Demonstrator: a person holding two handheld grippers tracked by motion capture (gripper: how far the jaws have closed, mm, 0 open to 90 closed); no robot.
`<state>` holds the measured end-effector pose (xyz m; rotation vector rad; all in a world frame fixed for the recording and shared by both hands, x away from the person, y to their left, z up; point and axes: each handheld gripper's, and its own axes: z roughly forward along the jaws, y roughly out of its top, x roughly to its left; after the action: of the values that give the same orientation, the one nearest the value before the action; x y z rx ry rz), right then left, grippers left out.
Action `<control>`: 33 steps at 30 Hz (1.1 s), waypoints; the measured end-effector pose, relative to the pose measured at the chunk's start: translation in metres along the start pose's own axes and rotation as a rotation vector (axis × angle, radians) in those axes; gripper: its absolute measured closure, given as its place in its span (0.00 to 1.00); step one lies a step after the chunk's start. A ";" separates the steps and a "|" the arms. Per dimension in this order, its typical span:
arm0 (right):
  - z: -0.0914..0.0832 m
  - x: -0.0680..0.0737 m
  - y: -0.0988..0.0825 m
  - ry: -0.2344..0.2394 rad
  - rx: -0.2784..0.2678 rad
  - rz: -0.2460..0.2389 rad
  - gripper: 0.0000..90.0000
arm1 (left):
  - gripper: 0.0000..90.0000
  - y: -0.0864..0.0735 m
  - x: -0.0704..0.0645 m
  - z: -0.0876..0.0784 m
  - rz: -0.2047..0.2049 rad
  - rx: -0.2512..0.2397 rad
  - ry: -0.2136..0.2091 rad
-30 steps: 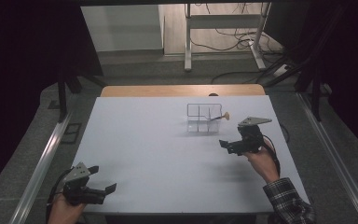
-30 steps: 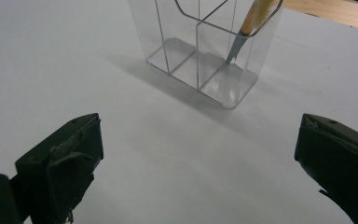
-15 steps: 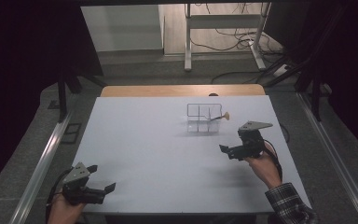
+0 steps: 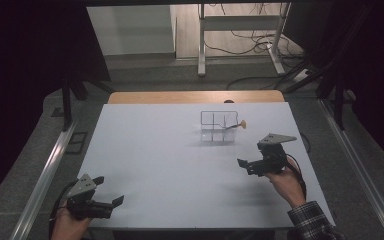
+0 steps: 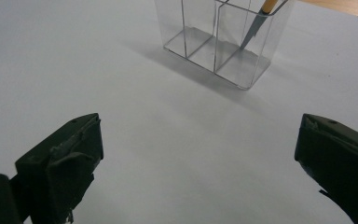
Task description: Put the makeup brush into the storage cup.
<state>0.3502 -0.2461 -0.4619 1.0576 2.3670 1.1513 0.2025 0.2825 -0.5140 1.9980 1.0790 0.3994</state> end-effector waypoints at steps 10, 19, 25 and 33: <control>-0.006 0.002 -0.006 -0.008 0.001 -0.001 0.01 | 0.00 0.000 0.000 0.001 0.008 0.007 0.004; -0.011 0.004 -0.012 -0.011 0.004 -0.002 0.01 | 0.00 0.000 -0.001 0.001 0.020 0.017 0.010; -0.015 0.005 -0.015 -0.013 0.004 0.003 0.01 | 0.00 0.000 -0.002 0.002 0.036 0.029 0.018; -0.021 0.006 -0.021 -0.022 0.005 0.005 0.01 | 0.00 0.000 -0.002 0.002 0.042 0.028 0.018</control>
<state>0.3246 -0.2623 -0.4641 1.0736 2.3530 1.1300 0.2024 0.2800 -0.5151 2.0483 1.0602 0.4280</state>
